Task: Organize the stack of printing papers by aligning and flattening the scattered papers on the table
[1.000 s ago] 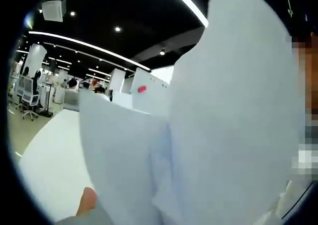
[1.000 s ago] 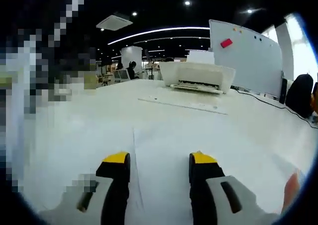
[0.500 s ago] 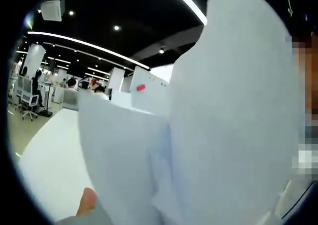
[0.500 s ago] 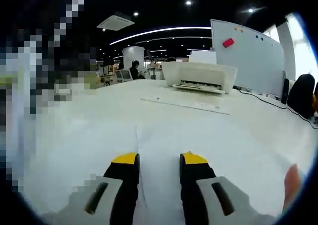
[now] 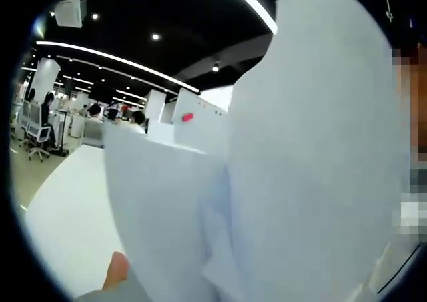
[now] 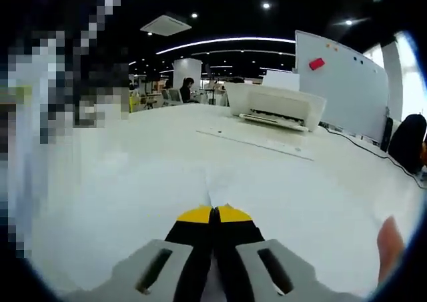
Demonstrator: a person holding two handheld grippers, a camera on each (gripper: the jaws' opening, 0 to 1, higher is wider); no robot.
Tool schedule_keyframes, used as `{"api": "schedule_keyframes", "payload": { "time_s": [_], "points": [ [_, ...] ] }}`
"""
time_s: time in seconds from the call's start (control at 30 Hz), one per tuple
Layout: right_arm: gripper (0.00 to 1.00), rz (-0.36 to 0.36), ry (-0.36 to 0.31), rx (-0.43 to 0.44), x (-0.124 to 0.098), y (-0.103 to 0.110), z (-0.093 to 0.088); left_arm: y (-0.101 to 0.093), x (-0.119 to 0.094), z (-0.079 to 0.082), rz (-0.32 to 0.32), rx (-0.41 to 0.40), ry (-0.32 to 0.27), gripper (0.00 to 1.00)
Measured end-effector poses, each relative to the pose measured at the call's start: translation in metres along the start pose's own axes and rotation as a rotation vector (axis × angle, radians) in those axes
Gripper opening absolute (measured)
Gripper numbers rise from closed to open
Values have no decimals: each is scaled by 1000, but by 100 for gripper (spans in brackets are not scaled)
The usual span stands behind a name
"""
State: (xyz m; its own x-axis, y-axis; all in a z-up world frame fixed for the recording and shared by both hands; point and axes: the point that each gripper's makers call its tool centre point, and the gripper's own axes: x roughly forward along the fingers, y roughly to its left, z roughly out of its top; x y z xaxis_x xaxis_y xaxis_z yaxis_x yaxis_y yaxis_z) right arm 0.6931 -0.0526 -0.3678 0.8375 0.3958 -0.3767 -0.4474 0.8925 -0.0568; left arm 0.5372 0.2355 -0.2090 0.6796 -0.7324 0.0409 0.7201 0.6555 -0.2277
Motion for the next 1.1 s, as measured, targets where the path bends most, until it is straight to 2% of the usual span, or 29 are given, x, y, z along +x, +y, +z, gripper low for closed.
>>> {"api": "schedule_keyframes", "payload": {
  "time_s": [0.3,0.6,0.83,1.1],
  "points": [
    [0,-31,-15,-21,-10,-3,12,-2,0,0,-2,0,0,6],
    [0,-3,-58,-26,-25,11,33,-5,-1,0,7,3,5,6],
    [0,16,-29,-38,-21,15,26,-10,1,-2,3,5,19,6],
    [0,31,-29,-42,-21,19,27,-14,4,-8,-6,2,48,6]
  ]
}}
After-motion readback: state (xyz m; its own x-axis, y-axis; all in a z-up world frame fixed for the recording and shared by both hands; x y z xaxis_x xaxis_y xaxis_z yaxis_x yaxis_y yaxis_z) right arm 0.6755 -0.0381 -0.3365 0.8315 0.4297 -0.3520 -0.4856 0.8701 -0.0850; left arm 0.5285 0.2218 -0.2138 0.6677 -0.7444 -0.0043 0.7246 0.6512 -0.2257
